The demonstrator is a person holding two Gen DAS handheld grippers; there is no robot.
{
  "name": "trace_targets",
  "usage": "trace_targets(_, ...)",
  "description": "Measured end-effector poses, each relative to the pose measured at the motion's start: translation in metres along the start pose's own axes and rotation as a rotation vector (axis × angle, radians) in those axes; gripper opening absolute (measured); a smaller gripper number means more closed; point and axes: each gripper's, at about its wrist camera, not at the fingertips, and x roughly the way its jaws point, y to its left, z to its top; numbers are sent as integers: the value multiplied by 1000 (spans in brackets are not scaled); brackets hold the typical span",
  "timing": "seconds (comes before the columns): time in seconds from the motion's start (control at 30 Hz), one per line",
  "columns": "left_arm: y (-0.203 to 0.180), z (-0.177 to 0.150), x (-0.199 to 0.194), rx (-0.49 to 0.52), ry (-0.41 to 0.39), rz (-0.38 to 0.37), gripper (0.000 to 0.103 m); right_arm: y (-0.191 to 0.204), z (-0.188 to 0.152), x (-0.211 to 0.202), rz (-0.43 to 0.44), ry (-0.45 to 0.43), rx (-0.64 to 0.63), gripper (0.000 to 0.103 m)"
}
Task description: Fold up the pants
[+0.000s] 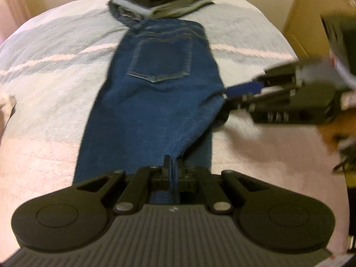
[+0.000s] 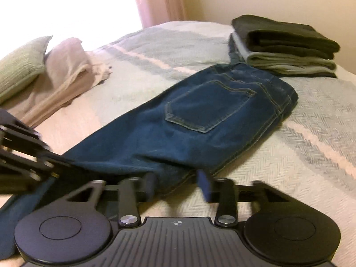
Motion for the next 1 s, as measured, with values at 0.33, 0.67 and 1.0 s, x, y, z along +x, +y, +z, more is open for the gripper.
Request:
trace_targets(0.33,-14,-10,13,4,-23,-8,2,6,15,-21,33,88,-64,2)
trace_targets(0.67,-1,-5,11,-10,-22,7,1,-3,-28,9,40,85,115,46)
trace_targets(1.0,-55,-24,26,226,10,36,1,-35,-21,-19,56,147,248,1)
